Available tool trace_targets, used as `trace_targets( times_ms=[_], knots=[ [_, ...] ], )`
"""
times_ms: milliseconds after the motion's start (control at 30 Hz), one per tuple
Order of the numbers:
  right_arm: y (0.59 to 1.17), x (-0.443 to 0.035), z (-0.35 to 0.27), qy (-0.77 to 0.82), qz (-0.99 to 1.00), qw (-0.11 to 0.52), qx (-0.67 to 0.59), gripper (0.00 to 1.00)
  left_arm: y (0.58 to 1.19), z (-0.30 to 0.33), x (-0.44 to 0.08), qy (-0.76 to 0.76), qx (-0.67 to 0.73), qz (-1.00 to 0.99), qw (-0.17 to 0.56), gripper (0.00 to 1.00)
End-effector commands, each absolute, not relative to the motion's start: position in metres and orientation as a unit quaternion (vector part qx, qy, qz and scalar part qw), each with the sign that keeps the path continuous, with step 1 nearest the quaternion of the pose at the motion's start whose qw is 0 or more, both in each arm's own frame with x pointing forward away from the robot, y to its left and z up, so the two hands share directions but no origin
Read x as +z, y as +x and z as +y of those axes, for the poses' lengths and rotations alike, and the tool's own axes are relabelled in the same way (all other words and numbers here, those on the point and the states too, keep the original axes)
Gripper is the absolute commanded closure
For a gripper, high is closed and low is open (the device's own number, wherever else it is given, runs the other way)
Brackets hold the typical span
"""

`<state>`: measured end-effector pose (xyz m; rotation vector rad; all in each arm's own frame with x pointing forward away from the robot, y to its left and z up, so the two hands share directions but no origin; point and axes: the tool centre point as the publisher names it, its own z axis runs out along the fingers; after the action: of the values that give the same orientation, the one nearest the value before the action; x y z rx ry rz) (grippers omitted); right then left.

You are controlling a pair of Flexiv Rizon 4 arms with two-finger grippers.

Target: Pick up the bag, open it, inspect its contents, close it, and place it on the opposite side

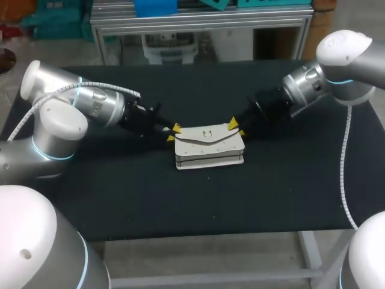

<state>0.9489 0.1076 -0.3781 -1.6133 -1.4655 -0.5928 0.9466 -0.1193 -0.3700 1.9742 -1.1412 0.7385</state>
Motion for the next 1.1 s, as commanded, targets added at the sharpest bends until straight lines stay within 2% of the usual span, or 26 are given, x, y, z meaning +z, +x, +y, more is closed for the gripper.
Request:
trace_targets(
  times_ms=[33, 167, 200, 233, 300, 333, 367, 467, 600, 667, 800, 900, 1000, 1067, 1100],
  knots=[
    [0.948, -0.379, 0.111, -0.642, -0.594, 0.421, -0.242, 1.00, 0.947, -0.119, -0.378, 0.759, 0.291, -0.453, 0.365, 1.00],
    [0.947, -0.383, 0.110, -0.641, -0.595, 0.417, -0.246, 1.00, 0.946, -0.118, -0.382, 0.750, 0.289, -0.464, 0.372, 1.00],
    [0.947, -0.384, 0.109, -0.642, -0.594, 0.418, -0.245, 1.00, 0.946, -0.118, -0.381, 0.751, 0.287, -0.463, 0.374, 0.89],
    [0.947, -0.384, 0.108, -0.643, -0.593, 0.417, -0.246, 1.00, 0.945, -0.117, -0.381, 0.753, 0.286, -0.460, 0.374, 0.59],
    [0.946, -0.384, 0.106, -0.645, -0.591, 0.417, -0.247, 0.98, 0.943, -0.114, -0.378, 0.756, 0.281, -0.455, 0.378, 0.42],
    [0.945, -0.384, 0.105, -0.646, -0.590, 0.416, -0.247, 0.82, 0.942, -0.113, -0.377, 0.756, 0.281, -0.455, 0.377, 0.42],
    [0.945, -0.384, 0.104, -0.647, -0.589, 0.416, -0.248, 0.60, 0.940, -0.112, -0.376, 0.756, 0.281, -0.456, 0.378, 0.42],
    [0.944, -0.383, 0.102, -0.648, -0.588, 0.415, -0.250, 0.45, 0.933, -0.111, -0.372, 0.752, 0.284, -0.458, 0.379, 0.45],
    [0.940, -0.378, 0.102, -0.646, -0.588, 0.415, -0.254, 0.36, 0.927, -0.112, -0.368, 0.744, 0.289, -0.465, 0.383, 0.53],
    [0.939, -0.376, 0.103, -0.644, -0.590, 0.415, -0.256, 0.35, 0.924, -0.113, -0.368, 0.738, 0.289, -0.470, 0.388, 0.55],
    [0.937, -0.374, 0.105, -0.642, -0.592, 0.414, -0.258, 0.42, 0.922, -0.117, -0.366, 0.733, 0.291, -0.476, 0.388, 0.63],
    [0.937, -0.373, 0.107, -0.640, -0.593, 0.414, -0.259, 0.50, 0.923, -0.121, -0.366, 0.730, 0.288, -0.480, 0.392, 0.59],
    [0.938, -0.374, 0.111, -0.638, -0.594, 0.416, -0.259, 0.51, 0.925, -0.125, -0.369, 0.727, 0.281, -0.482, 0.401, 0.51],
    [0.937, -0.377, 0.114, -0.636, -0.595, 0.419, -0.256, 0.51, 0.926, -0.129, -0.373, 0.727, 0.276, -0.482, 0.403, 0.51],
    [0.937, -0.378, 0.115, -0.635, -0.596, 0.421, -0.254, 0.53, 0.927, -0.132, -0.375, 0.727, 0.272, -0.482, 0.407, 0.54]
  ],
)
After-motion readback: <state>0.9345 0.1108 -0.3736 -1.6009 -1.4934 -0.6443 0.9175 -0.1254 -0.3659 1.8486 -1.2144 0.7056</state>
